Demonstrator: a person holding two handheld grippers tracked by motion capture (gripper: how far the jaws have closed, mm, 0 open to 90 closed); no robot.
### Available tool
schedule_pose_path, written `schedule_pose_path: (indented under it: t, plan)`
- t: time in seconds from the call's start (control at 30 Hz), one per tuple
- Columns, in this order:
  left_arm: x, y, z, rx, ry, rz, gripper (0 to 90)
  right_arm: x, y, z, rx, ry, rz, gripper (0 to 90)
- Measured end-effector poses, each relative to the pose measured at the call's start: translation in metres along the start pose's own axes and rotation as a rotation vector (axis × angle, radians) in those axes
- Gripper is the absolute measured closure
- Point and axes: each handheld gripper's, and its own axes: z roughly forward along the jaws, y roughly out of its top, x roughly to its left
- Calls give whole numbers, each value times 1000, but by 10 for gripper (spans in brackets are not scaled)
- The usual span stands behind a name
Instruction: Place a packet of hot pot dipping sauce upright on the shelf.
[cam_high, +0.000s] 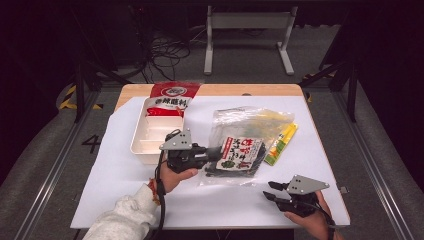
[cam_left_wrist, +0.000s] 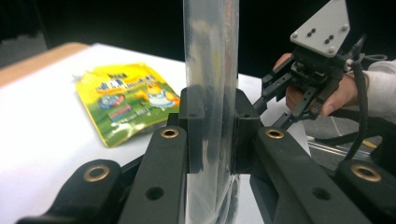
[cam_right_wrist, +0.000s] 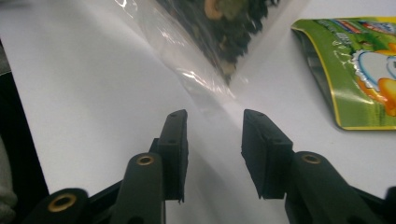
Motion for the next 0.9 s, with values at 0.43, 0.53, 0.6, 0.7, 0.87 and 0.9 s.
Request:
schedule_pose_path:
  t: [0.43, 0.53, 0.6, 0.7, 0.87, 0.9]
  plan:
    - [3, 11, -29, -54, 42, 46, 795, -1, 5, -1, -9, -27, -5, 536]
    - [5, 11, -34, -58, 53, 44, 795, -2, 5, -1, -9, -27, 1, 533]
    - [6, 11, -37, -62, 60, 44, 795, -2, 4, -1, -8, -29, 1, 532]
    - [7, 12, -42, -66, 71, 48, 795, -1, 5, -1, -7, -31, 0, 523]
    - [10, 13, -51, -80, 104, 54, 795, -1, 5, 1, -4, -27, -2, 520]
    - [10, 13, -53, -85, 106, 50, 795, -1, 5, 1, -4, -27, -3, 518]
